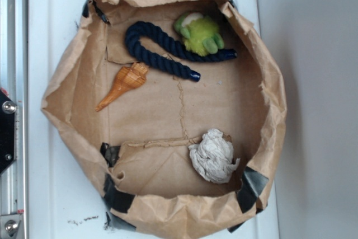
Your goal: Grab the green animal.
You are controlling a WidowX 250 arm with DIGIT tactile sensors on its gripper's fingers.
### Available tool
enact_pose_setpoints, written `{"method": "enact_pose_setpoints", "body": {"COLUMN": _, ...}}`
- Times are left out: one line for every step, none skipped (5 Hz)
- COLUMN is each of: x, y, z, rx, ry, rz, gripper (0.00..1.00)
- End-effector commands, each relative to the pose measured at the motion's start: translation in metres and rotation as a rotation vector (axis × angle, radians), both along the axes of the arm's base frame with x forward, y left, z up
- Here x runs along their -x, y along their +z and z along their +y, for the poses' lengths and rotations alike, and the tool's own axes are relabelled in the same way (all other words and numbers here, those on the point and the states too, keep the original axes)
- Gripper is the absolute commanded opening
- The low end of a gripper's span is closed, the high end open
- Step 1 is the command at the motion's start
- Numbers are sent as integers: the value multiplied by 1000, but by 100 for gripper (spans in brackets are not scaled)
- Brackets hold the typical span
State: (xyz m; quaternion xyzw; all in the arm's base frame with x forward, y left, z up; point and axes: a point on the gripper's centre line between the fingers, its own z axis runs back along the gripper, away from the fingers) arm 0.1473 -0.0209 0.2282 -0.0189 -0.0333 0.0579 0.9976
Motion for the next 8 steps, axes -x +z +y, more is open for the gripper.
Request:
{"method": "enact_pose_setpoints", "body": {"x": -94, "y": -13, "z": 33, "rx": -32, "ry": -39, "rz": -131, "gripper": 100}}
{"method": "enact_pose_setpoints", "body": {"x": -134, "y": -19, "z": 53, "rx": 3, "ry": -96, "rz": -257, "gripper": 100}}
{"method": "enact_pose_setpoints", "body": {"x": -159, "y": -36, "z": 74, "rx": -50, "ry": -91, "rz": -286, "gripper": 100}}
{"method": "enact_pose_setpoints", "body": {"x": -163, "y": -58, "z": 82, "rx": -172, "ry": -101, "rz": -258, "gripper": 100}}
{"method": "enact_pose_setpoints", "body": {"x": -163, "y": -58, "z": 82, "rx": -172, "ry": -101, "rz": -258, "gripper": 100}}
{"method": "enact_pose_setpoints", "body": {"x": -163, "y": -58, "z": 82, "rx": -172, "ry": -101, "rz": -258, "gripper": 100}}
{"method": "enact_pose_setpoints", "body": {"x": -163, "y": -58, "z": 82, "rx": -172, "ry": -101, "rz": -258, "gripper": 100}}
{"method": "enact_pose_setpoints", "body": {"x": -163, "y": -58, "z": 82, "rx": -172, "ry": -101, "rz": -258, "gripper": 100}}
